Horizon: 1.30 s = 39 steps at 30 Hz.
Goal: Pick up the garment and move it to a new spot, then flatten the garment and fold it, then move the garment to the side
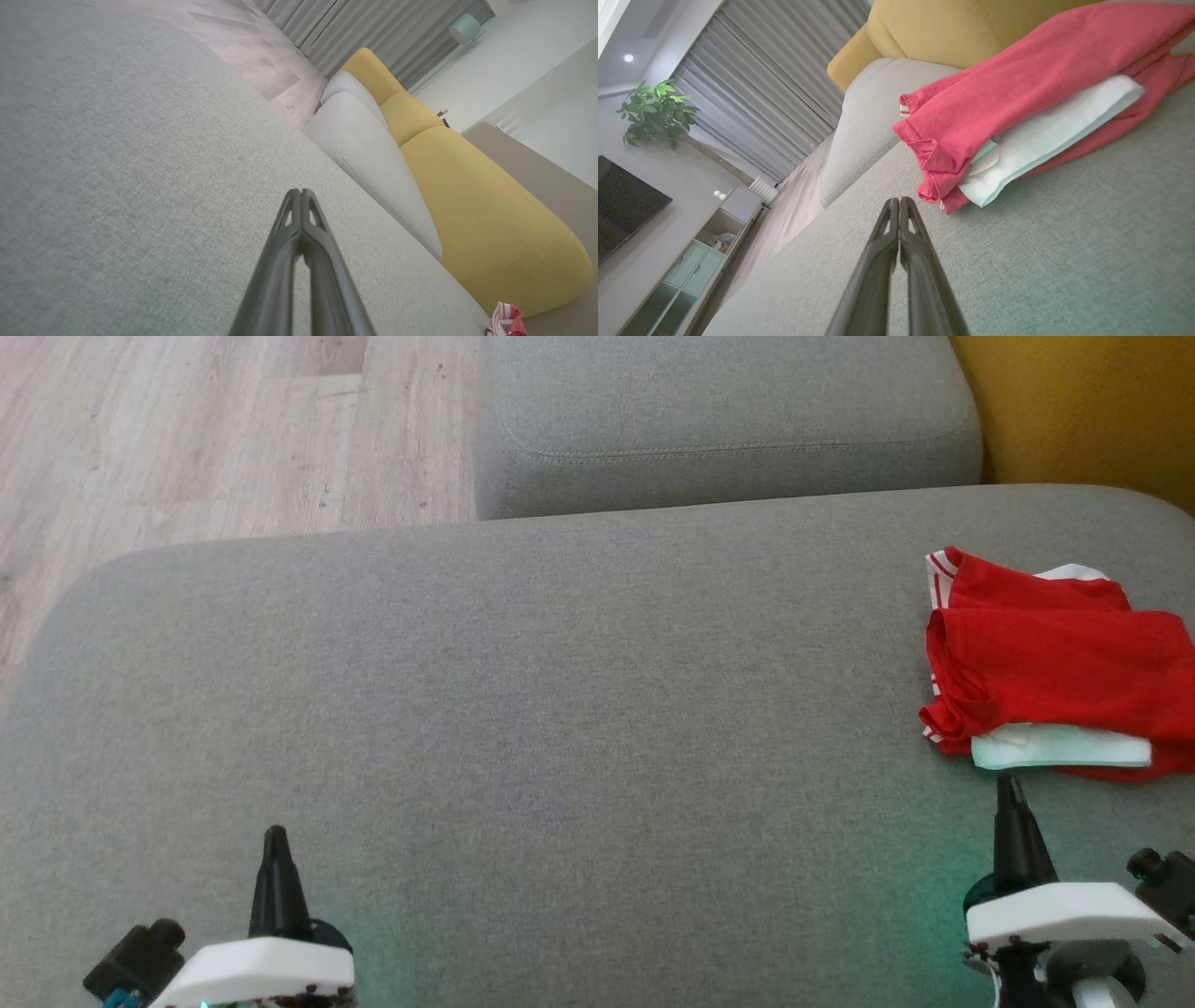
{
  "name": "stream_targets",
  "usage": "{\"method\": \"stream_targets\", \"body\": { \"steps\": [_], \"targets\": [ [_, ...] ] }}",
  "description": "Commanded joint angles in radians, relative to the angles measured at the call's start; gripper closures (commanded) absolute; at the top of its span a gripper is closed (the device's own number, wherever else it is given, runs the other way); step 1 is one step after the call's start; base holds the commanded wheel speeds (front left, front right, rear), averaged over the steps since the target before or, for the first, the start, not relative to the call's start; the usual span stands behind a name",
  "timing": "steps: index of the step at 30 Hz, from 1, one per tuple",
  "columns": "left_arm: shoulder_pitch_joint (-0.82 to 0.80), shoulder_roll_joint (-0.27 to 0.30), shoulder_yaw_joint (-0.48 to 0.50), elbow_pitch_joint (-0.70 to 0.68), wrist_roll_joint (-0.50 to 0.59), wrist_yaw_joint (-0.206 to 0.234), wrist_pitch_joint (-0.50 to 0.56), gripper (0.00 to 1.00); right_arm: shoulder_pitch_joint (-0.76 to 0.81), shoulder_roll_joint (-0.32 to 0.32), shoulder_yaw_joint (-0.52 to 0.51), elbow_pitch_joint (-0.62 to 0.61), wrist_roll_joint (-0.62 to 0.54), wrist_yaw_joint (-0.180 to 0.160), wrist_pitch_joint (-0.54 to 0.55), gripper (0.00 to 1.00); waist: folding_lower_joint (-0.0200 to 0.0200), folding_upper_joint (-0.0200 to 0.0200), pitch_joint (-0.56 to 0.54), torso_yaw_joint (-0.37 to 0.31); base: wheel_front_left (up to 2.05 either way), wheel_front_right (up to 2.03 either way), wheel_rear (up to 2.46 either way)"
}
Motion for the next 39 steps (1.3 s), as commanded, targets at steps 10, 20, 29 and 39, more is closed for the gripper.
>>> {"method": "stream_targets", "body": {
  "steps": [10, 20, 29, 39],
  "targets": [
    [-0.065, 0.003, 0.041, -0.038, -0.106, -0.013, 0.03, 1.0, -0.062, -0.004, -0.006, -0.043, 0.124, 0.0, 0.028, 1.0, -0.0001, 0.0, 0.003, -0.001, 0.0, 0.0, 0.0],
    [-0.075, 0.004, 0.059, -0.041, -0.205, -0.02, 0.06, 1.0, -0.071, -0.005, -0.016, -0.05, 0.239, 0.0, 0.057, 1.0, -0.0001, 0.0, 0.006, -0.002, 0.0, 0.0, 0.0],
    [-0.084, 0.004, 0.076, -0.042, -0.294, -0.026, 0.086, 1.0, -0.078, -0.005, -0.024, -0.057, 0.342, 0.0, 0.083, 1.0, -0.0001, 0.0, 0.008, -0.003, 0.0, 0.0, 0.0],
    [-0.094, 0.005, 0.094, -0.045, -0.393, -0.033, 0.116, 1.0, -0.087, -0.005, -0.034, -0.064, 0.457, -0.001, 0.111, 1.0, -0.0001, 0.0, 0.011, -0.004, 0.0, 0.0, 0.0]
  ]
}}
